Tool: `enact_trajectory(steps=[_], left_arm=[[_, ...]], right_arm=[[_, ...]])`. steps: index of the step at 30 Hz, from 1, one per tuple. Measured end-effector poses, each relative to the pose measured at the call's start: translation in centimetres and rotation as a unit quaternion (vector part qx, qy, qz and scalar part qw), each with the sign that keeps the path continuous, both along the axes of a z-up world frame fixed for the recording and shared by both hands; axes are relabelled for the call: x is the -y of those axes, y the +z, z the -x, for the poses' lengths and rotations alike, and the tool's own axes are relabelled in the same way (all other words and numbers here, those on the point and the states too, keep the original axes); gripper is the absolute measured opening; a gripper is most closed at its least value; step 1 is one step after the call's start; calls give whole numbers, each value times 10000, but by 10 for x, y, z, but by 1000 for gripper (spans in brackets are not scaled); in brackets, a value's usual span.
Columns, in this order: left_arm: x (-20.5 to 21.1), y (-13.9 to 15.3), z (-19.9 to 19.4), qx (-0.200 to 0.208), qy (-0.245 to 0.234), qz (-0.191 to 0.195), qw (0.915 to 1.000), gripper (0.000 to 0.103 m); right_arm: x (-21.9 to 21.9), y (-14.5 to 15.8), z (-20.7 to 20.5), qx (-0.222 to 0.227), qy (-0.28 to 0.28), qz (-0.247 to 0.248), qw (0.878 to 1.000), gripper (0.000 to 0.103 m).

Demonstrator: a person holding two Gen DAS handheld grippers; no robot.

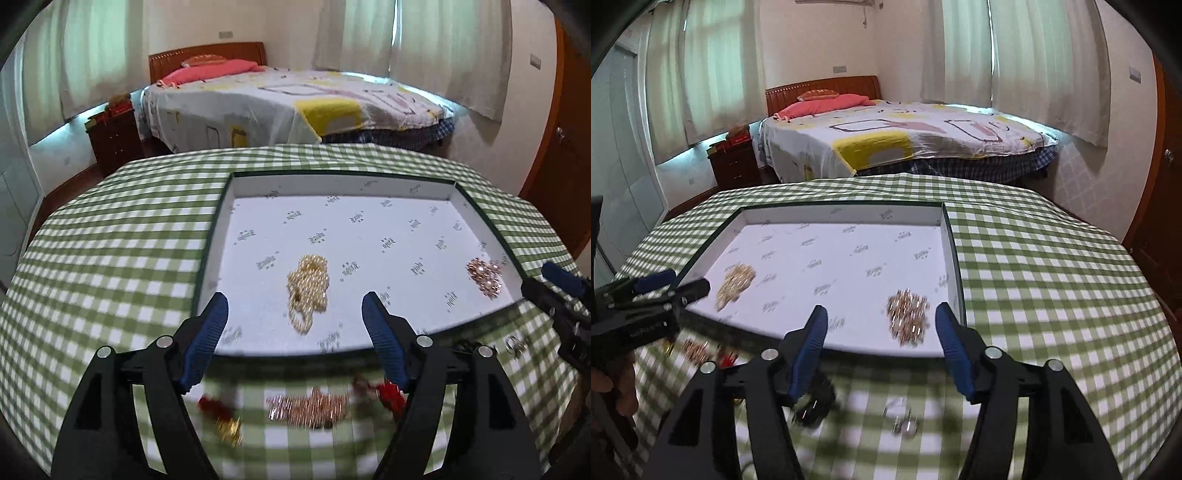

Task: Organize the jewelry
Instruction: 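Withdraw both open tools from the box toward the bead bracelet and white bangle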

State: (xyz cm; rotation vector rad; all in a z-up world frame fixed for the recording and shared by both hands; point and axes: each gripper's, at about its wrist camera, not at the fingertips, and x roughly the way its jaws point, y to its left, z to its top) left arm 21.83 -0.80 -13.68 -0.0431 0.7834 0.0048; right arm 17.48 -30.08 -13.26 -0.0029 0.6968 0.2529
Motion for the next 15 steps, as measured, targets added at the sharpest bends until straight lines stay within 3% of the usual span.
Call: enact_trajectory(steps=[15], left_arm=[[-20, -2, 100, 93, 374, -78, 9992, 77]], right_arm=[[-19, -28, 86, -184, 228, -67, 9995, 66]])
